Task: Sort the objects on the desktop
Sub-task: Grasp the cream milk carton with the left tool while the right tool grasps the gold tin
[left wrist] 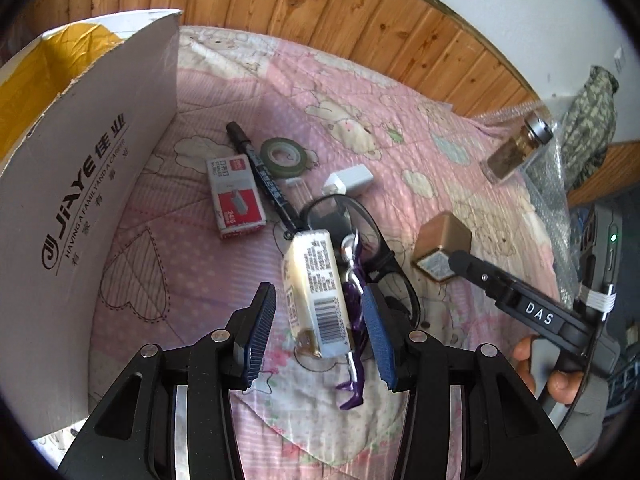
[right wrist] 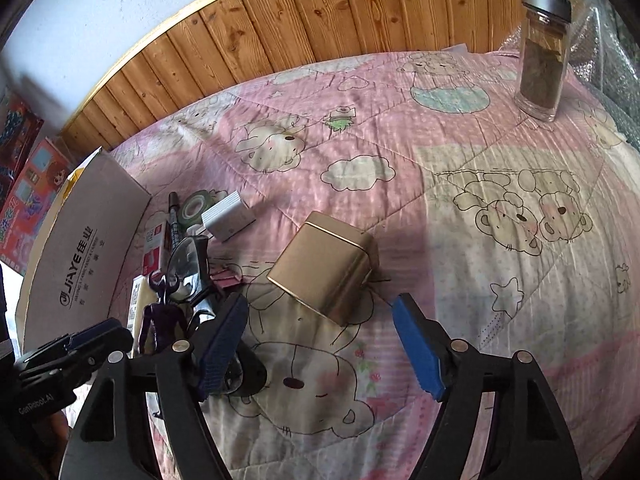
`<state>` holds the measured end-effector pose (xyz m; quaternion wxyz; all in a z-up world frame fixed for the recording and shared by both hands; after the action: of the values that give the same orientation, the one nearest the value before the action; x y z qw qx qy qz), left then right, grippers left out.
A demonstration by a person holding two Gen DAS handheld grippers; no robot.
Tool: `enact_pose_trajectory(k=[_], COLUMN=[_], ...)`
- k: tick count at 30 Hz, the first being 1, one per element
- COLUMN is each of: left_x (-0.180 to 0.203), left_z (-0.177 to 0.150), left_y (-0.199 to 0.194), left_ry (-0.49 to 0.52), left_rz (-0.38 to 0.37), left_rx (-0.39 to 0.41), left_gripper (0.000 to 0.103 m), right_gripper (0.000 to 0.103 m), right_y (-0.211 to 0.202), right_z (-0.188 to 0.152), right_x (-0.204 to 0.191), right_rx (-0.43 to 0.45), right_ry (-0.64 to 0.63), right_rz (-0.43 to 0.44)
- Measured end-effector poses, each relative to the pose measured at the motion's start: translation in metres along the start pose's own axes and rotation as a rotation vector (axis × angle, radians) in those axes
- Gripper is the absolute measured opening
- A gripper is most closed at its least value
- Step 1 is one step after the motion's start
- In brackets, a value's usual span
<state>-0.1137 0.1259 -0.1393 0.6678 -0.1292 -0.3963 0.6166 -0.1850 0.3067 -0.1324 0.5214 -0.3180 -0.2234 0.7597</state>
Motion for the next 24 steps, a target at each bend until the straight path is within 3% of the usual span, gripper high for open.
enact_pose_trajectory(k=[2, 8, 12, 13, 14, 17, 24], left_x=[-0.005, -0.006, -0.006, -0.005, -0.004, -0.005, -0.010], left_z=[0.002, -0.016, -0.023, -0.022, -0.021, -0.019, -0.013], left_y=[0.007, 0.040, 0.053, 0.053, 0.055, 0.055, 0.039], left_ry=[-0.027, 0.027, 0.031, 0.036, 0.038, 0.033, 0.022], left_rz=[0.015, 0.102, 0.106, 0.102, 0.094, 0.092, 0.090], left_rx=[-0.002, -0.078, -0.086, -0.073, -0.075, -0.071, -0.050], left_gripper=[0.048, 0.046, 0.045, 0.039, 0.025, 0.024, 0.023], right_gripper=[0.079, 0.080, 0.079, 0.069, 0.061, 0.053, 0.051], right_y=[0.006, 0.030, 0.040, 0.041, 0.043, 0.041, 0.027], right_z=[0.003, 0.007, 0.001, 0.000, -0.002, -0.003, -0.003], right_x=[0.000, 0.000, 0.012, 0.015, 0.018, 0.022, 0.023], right_rx=[0.002, 0.011, -0.009, -0.013, -0.021, -0.006, 0.018], right_ry=[0.015, -0.015, -0.004, 0.005, 0.012, 0.010, 0.024], right_rz=[0.004, -0.045, -0.051, -0.044, -0.044, -0.052, -0.050])
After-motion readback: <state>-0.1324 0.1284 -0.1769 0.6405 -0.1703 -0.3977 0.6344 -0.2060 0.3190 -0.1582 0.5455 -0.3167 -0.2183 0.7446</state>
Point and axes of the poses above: each gripper's, at about its wrist camera, not at the fingertips, and y roughly the way its jaws point, x to its right, z to its top, the point moved 6 cm from there along y, roughly the way its jaws point, and after that the axes turned 15 degrees about x, right-handed, at the moved point
